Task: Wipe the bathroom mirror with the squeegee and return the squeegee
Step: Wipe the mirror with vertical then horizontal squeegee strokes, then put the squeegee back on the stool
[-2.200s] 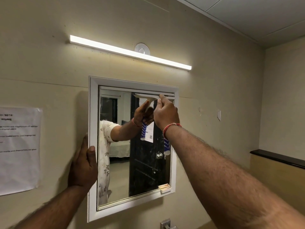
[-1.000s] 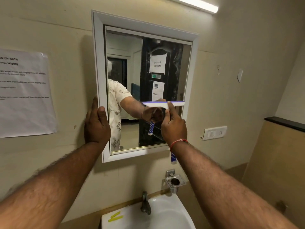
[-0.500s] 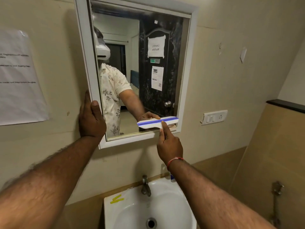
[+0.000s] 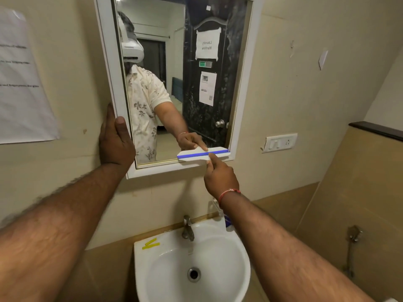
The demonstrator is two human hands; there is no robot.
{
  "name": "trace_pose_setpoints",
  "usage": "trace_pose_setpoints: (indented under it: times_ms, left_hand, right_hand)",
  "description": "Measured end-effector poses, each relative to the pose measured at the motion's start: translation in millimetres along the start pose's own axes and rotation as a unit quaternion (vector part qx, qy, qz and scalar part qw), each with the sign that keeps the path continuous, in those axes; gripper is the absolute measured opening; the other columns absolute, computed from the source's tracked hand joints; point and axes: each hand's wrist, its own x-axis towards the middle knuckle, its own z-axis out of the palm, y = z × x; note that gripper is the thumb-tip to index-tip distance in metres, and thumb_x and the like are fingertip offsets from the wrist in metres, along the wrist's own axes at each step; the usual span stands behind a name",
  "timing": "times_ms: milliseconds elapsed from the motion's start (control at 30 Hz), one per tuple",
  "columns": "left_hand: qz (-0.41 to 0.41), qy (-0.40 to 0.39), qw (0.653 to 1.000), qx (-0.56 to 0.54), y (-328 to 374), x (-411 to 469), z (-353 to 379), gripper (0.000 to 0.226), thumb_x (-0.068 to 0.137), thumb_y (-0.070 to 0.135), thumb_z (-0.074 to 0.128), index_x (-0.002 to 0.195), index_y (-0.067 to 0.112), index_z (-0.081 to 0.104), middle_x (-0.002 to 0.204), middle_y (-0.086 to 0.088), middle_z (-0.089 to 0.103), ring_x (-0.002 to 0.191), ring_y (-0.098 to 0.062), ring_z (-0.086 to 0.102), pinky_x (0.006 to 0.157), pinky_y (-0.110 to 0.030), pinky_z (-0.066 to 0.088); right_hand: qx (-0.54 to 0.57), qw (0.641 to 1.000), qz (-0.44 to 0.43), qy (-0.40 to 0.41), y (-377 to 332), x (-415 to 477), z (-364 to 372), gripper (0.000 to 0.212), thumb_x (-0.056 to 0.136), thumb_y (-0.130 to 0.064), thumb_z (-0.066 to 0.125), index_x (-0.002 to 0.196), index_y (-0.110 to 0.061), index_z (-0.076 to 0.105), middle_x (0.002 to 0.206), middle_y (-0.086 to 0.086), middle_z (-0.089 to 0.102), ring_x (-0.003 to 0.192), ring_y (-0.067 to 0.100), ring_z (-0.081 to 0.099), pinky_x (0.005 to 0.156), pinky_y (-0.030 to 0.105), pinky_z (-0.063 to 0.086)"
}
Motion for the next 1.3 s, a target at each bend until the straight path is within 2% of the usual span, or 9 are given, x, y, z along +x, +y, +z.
trace_pose_setpoints:
  times_ms: [167, 367, 567, 700, 800, 867, 967, 1100, 1300]
  left_hand:
    - [-0.025, -0.037, 0.999, 0.003, 0, -4, -8, 0.060, 0.117, 0.044, 0.031, 0.170, 0.017, 0.033, 0.163, -0.016, 0.051, 0.147, -0.034, 0.052, 0.122, -0.036, 0.043]
    - [-0.052, -0.096, 0.993, 0.036, -13, -35, -20, 0.059, 0.117, 0.049, 0.028, 0.170, 0.024, 0.033, 0.157, -0.017, 0.056, 0.140, -0.037, 0.055, 0.117, -0.039, 0.046]
    - [-0.088, -0.239, 0.954, 0.160, -81, -157, -51, 0.070, 0.113, 0.050, 0.021, 0.164, 0.007, 0.044, 0.121, -0.022, 0.068, 0.108, -0.048, 0.060, 0.104, -0.056, 0.046]
    - [-0.117, -0.286, 0.937, 0.163, -91, -241, -79, 0.073, 0.108, 0.053, 0.026, 0.164, 0.009, 0.046, 0.124, -0.012, 0.069, 0.113, -0.043, 0.061, 0.106, -0.052, 0.045]
    - [-0.143, -0.285, 0.933, 0.167, -84, -264, -84, 0.076, 0.108, 0.056, 0.026, 0.163, 0.009, 0.046, 0.135, -0.017, 0.066, 0.124, -0.044, 0.057, 0.111, -0.052, 0.045]
    - [-0.162, -0.274, 0.934, 0.163, -78, -265, -82, 0.074, 0.108, 0.057, 0.028, 0.164, 0.011, 0.045, 0.144, -0.018, 0.062, 0.133, -0.042, 0.053, 0.117, -0.052, 0.044]
    - [-0.167, -0.260, 0.939, 0.153, -75, -266, -80, 0.067, 0.110, 0.051, 0.035, 0.165, 0.014, 0.043, 0.153, -0.014, 0.056, 0.139, -0.036, 0.049, 0.121, -0.049, 0.041]
    - [-0.144, -0.286, 0.934, 0.160, -79, -275, -84, 0.068, 0.110, 0.054, 0.034, 0.166, 0.017, 0.042, 0.154, -0.011, 0.055, 0.140, -0.034, 0.050, 0.120, -0.050, 0.043]
    - [-0.137, -0.322, 0.917, 0.190, -103, -292, -116, 0.064, 0.111, 0.050, 0.039, 0.165, 0.015, 0.044, 0.153, -0.012, 0.057, 0.141, -0.035, 0.052, 0.119, -0.050, 0.045]
  right_hand:
    - [-0.055, 0.998, -0.014, -0.042, -9, 8, -16, 0.046, 0.112, -0.038, 0.039, 0.156, -0.031, 0.053, 0.140, 0.007, 0.070, 0.123, 0.031, 0.067, 0.103, 0.048, 0.058]
    - [-0.078, 0.995, -0.025, -0.059, 20, -34, -10, 0.036, 0.111, -0.042, 0.033, 0.137, -0.038, 0.059, 0.115, 0.006, 0.076, 0.103, 0.032, 0.071, 0.088, 0.047, 0.061]
    - [-0.074, 0.994, 0.030, -0.070, 70, -78, 4, 0.047, 0.112, -0.041, 0.036, 0.157, -0.037, 0.050, 0.138, 0.009, 0.070, 0.126, 0.038, 0.062, 0.098, 0.044, 0.053]
    - [-0.067, 0.993, 0.023, -0.095, 85, -96, 4, 0.048, 0.112, -0.040, 0.039, 0.158, -0.040, 0.049, 0.133, 0.012, 0.072, 0.118, 0.042, 0.066, 0.090, 0.044, 0.055]
    - [-0.050, 0.995, 0.012, -0.081, 82, -103, -3, 0.048, 0.112, -0.038, 0.041, 0.159, -0.036, 0.051, 0.141, 0.011, 0.070, 0.124, 0.041, 0.064, 0.097, 0.044, 0.054]
    - [-0.010, 1.000, -0.006, -0.029, 75, -108, -6, 0.046, 0.113, -0.040, 0.042, 0.158, -0.039, 0.051, 0.144, 0.004, 0.069, 0.125, 0.036, 0.066, 0.098, 0.043, 0.055]
    - [0.067, 0.996, -0.023, 0.057, 73, -125, 5, 0.043, 0.114, -0.044, 0.042, 0.156, -0.052, 0.047, 0.129, -0.001, 0.076, 0.100, 0.029, 0.070, 0.080, 0.041, 0.057]
    - [-0.035, 0.989, 0.059, -0.128, 98, -126, 48, 0.045, 0.111, -0.036, 0.043, 0.155, -0.035, 0.054, 0.126, 0.014, 0.075, 0.115, 0.042, 0.068, 0.093, 0.044, 0.056]
    - [-0.022, 0.987, 0.064, -0.144, 91, -144, 91, 0.047, 0.112, -0.035, 0.042, 0.158, -0.033, 0.051, 0.131, 0.011, 0.074, 0.117, 0.040, 0.068, 0.092, 0.042, 0.053]
